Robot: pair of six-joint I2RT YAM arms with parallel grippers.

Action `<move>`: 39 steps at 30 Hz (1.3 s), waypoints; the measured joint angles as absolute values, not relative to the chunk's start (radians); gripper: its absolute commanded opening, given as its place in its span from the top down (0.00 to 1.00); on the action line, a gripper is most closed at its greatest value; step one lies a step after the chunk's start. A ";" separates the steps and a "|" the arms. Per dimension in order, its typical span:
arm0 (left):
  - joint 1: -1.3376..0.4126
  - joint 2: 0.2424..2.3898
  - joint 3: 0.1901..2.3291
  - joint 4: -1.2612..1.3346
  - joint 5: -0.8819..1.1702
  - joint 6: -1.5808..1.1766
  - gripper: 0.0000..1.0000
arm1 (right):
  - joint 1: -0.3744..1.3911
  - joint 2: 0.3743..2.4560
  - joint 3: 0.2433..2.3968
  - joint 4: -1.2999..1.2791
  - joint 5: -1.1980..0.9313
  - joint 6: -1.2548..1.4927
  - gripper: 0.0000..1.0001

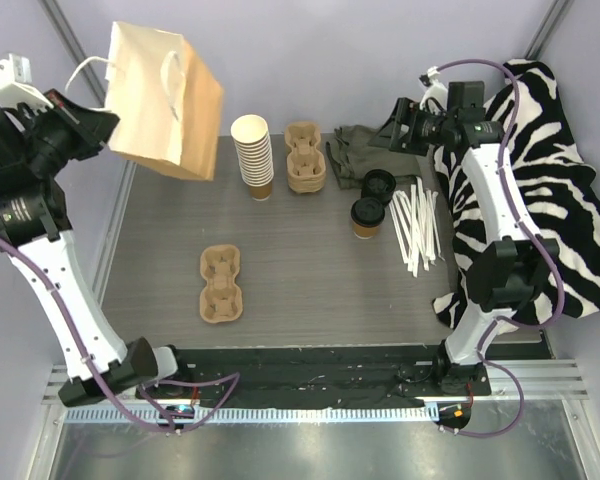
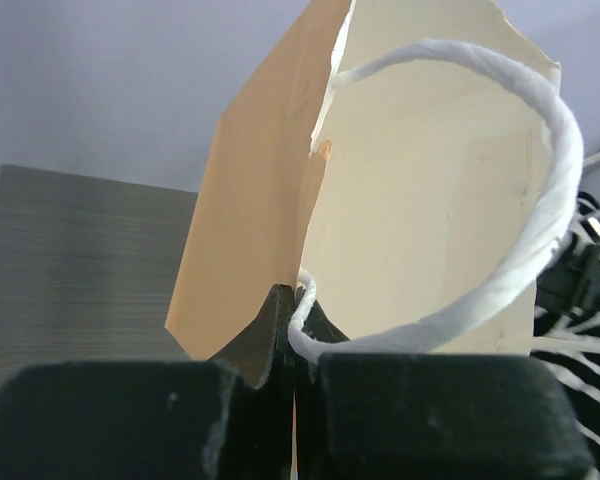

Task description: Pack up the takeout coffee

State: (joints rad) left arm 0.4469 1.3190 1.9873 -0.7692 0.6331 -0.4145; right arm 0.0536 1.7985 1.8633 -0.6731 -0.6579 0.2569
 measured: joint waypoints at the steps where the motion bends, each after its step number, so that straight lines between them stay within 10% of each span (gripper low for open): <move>1: 0.436 1.305 1.980 -0.767 0.640 -0.428 1.00 | 0.050 1.788 1.863 -0.677 -0.658 0.254 0.18; 27: -0.317 0.939 1.114 -0.555 0.266 -0.892 1.00 | 0.039 1.665 2.012 -0.759 -0.618 0.108 0.21; 39: -0.561 0.978 1.065 -0.459 0.092 -0.790 1.00 | 0.423 1.757 2.201 -0.877 -0.476 -0.169 0.22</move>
